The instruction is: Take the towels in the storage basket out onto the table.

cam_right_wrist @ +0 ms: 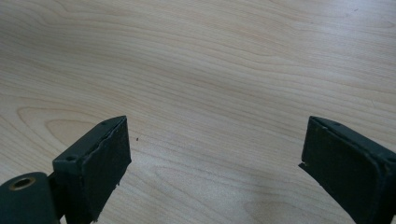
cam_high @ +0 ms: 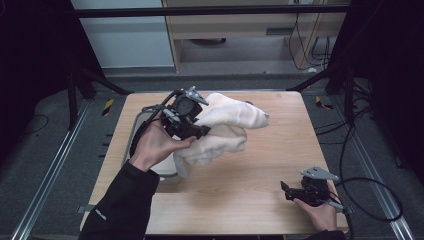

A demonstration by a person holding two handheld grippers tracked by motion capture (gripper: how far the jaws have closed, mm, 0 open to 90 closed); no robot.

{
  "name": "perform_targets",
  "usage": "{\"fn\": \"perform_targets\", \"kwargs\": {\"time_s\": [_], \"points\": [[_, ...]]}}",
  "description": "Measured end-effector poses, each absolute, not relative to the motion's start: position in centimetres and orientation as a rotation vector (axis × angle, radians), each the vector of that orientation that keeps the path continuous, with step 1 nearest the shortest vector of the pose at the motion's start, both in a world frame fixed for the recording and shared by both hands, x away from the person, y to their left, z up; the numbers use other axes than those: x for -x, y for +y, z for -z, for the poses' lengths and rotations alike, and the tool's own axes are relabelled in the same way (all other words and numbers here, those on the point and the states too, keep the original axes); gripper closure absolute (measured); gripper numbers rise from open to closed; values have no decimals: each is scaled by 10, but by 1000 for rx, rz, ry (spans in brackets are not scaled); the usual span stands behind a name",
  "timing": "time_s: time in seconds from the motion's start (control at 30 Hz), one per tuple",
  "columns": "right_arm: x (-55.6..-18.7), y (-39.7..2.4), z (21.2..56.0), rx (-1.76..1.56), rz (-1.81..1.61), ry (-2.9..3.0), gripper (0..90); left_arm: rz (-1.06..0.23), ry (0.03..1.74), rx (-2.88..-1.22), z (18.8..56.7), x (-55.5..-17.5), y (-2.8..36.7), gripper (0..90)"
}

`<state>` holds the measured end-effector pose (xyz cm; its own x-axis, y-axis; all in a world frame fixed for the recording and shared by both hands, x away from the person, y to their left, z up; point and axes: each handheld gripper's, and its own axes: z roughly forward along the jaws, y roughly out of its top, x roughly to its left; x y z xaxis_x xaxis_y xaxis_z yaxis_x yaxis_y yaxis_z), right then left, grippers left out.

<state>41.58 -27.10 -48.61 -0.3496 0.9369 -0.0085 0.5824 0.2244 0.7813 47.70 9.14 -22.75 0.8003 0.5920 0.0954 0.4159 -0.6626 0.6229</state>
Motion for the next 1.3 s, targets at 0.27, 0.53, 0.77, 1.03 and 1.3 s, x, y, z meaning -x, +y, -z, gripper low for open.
{"fn": "perform_targets", "kwargs": {"time_s": [0.27, 0.53, 0.77, 1.03, 1.3], "points": [[-416, -270, 487, -1395, -962, 2023, 81, -367, 714, -2389, 240, -483, 72, 718], [-415, -270, 486, -1391, -964, 2020, 80, -358, 701, -2399, 254, -490, 54, 719], [-415, -270, 486, -1374, -969, 2022, 80, -344, 709, -2395, 270, -499, 44, 718], [-415, -269, 487, -1370, -968, 2028, 79, -331, 710, -2404, 289, -507, 29, 718], [-414, -268, 488, -1367, -969, 2031, 79, -301, 717, -2441, 318, -516, 15, 717]]}}
